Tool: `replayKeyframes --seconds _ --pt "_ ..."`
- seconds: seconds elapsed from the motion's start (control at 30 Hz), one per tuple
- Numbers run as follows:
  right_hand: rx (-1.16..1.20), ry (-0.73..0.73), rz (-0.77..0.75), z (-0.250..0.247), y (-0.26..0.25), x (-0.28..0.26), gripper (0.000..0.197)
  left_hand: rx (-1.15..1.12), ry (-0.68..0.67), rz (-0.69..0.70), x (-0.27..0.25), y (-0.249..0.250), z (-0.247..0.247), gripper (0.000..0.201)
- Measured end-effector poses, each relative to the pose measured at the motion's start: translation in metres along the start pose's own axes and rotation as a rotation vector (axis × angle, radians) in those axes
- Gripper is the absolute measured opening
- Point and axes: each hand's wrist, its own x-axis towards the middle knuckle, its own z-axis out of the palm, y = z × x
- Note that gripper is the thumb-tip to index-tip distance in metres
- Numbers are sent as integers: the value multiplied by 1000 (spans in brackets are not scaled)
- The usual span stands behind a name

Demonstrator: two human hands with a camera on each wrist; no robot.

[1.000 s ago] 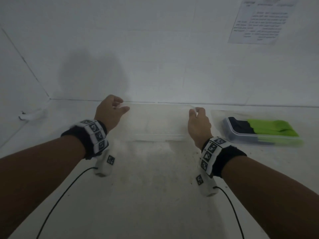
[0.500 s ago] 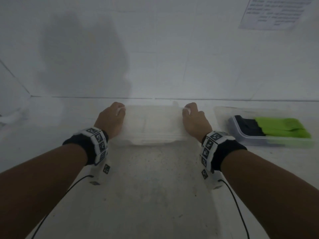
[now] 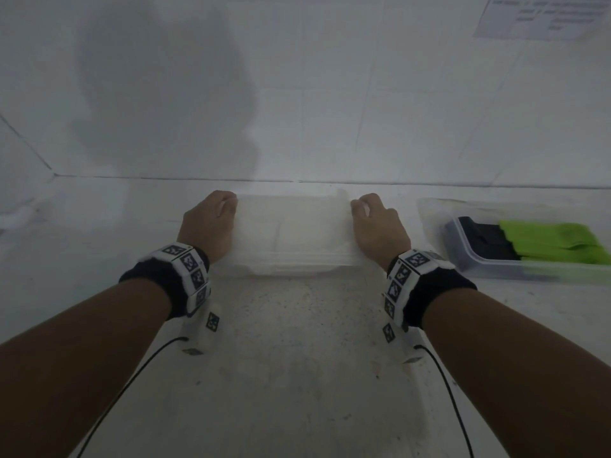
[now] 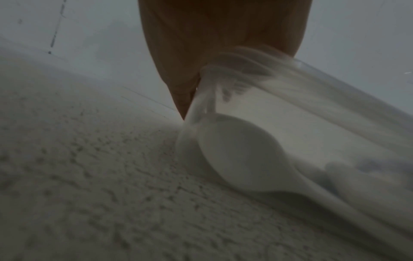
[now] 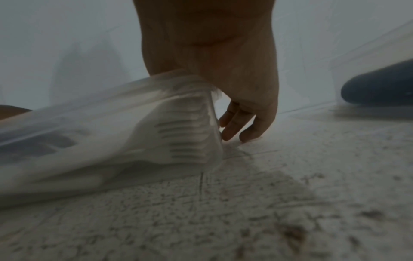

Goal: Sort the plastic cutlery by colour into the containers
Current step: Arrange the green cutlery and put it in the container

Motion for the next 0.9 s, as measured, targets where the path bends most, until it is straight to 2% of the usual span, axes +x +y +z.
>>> replayKeyframes --seconds 0.13,0.2,0.27,0.37,0.47,0.5,0.6,0.67,0.73,0.9 --pt "-67 25 -38 5 -2 0 33 -10 36 7 0 -1 0 34" --pt "-86 31 -75 2 -10 -1 26 1 32 -5 1 -3 -3 34" --pt "-224 -10 -227 3 -9 0 27 2 6 -22 1 -5 -6 36" --pt "-224 95 -262 10 -2 4 36 25 -33 -6 -2 -6 -4 42" --pt "-169 3 -177 8 -7 -5 32 6 -6 -6 -4 -6 0 41" --pt "-96 7 -143 4 -9 -5 34 -1 0 -7 -4 -7 1 39" --pt "-101 16 -65 2 -4 -1 35 -17 28 -8 -2 -9 3 33" --pt "150 32 106 2 -6 -1 42 -15 41 -17 -2 -9 4 39" --pt "268 27 212 -1 -10 1 51 -9 41 -18 0 -9 3 44" --pt "289 -13 195 -4 -11 -1 50 10 25 -7 -1 -5 -1 41"
